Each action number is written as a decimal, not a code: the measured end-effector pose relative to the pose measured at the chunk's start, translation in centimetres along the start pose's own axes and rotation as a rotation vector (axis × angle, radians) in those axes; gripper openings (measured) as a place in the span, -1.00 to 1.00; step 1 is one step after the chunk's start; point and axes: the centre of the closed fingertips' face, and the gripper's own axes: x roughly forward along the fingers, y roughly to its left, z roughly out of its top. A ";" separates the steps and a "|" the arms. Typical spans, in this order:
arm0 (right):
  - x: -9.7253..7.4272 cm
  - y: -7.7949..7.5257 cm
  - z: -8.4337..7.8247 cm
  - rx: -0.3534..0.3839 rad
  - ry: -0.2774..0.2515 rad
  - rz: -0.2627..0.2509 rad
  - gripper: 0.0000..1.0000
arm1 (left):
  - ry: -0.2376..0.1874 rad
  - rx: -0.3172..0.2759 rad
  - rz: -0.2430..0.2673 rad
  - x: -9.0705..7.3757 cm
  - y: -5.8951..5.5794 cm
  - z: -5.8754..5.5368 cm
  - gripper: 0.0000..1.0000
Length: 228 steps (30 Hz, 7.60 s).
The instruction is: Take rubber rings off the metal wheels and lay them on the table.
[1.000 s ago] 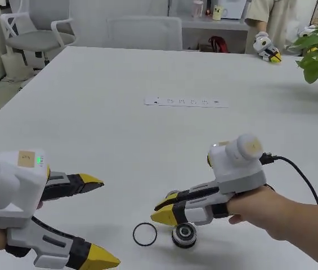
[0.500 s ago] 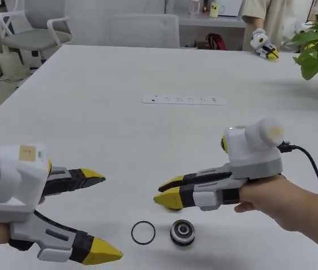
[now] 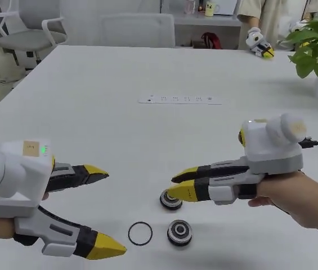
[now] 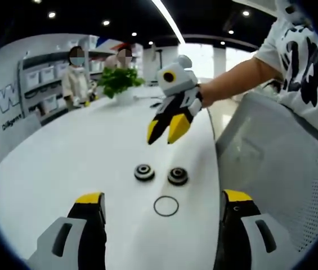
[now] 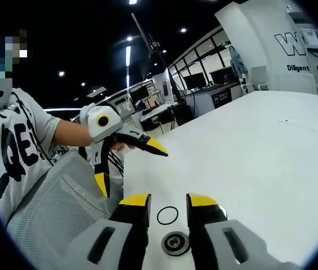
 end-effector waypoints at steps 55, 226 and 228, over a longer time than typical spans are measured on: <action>-2.8 -0.9 -6.4 -0.095 0.120 -0.062 -0.44 | 0.011 0.026 -0.077 4.5 -0.5 1.0 0.64; -0.2 -1.3 -10.4 -0.215 0.243 -0.042 -0.61 | 0.086 0.065 -0.155 11.6 -2.9 -1.0 -0.73; -0.3 -1.3 -10.4 -0.209 0.243 -0.044 -0.63 | 0.086 0.065 -0.155 11.6 -2.9 -1.0 -0.73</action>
